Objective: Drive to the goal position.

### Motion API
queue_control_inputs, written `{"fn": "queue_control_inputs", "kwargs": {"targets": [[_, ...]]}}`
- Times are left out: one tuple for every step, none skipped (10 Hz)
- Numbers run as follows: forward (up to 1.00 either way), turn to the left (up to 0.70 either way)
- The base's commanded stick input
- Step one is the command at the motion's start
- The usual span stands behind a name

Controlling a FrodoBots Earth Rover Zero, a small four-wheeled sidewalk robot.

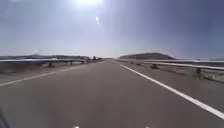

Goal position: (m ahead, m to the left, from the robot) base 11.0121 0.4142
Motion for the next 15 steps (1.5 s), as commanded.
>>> {"fn": "queue_control_inputs", "kwargs": {"targets": [[1.00,0.00],[1.00,0.00],[1.00,0.00],[1.00,0.00],[1.00,0.00],[1.00,0.00],[1.00,0.00],[1.00,0.00],[1.00,0.00],[1.00,0.00],[1.00,0.00],[1.00,0.00],[1.00,0.00],[1.00,0.00],[1.00,0.00]]}}
